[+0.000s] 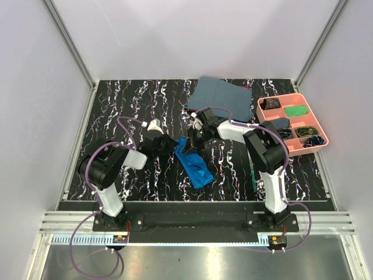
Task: Fold the napkin into a case and place the utensils inside
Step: Stuff the top corner of the smaller-rectangle-folded napkin at the center of the board.
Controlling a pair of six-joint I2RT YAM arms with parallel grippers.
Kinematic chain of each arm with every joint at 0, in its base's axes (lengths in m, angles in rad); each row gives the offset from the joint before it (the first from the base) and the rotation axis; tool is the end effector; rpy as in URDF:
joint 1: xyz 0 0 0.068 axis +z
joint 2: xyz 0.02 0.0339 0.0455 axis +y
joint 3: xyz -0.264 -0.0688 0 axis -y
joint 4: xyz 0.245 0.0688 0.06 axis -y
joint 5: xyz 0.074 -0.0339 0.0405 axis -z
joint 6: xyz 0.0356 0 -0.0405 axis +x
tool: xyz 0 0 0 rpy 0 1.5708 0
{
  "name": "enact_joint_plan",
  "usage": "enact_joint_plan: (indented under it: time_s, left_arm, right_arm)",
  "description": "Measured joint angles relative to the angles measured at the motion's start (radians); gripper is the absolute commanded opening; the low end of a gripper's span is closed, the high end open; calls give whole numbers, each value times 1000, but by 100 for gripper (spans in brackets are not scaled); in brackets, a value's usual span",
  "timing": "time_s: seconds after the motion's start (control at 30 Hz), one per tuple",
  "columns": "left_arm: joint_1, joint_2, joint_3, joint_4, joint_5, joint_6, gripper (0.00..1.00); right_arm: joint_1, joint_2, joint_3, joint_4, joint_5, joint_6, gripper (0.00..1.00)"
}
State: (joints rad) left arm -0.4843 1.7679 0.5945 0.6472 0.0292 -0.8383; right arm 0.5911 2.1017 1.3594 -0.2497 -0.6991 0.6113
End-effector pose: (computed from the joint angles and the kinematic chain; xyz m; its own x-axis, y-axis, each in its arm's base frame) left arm 0.2797 -0.1483 0.1147 -0.6599 -0.4926 -0.5674 -0.0043 0.7576 -0.6527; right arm 0.3444 0.2587 0.1350 -0.9818 -0.1299 -0.1388 -0.1897 0.6276 0.7551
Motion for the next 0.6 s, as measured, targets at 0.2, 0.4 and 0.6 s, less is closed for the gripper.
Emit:
enact_joint_plan:
  time_s: [0.2,0.4,0.6]
  left_arm:
    - [0,-19,2,-11,21,11,42]
    - [0,-117,2,-121,26,44,55]
    - [0,-236,13,-252,22,87,49]
  right_arm:
    - [-64,-103,-71,-71,14,-64,16]
    - [-103,-188,-166,-98,29,-116,16]
    - [-102,-187,-181,-93,26,-117,25]
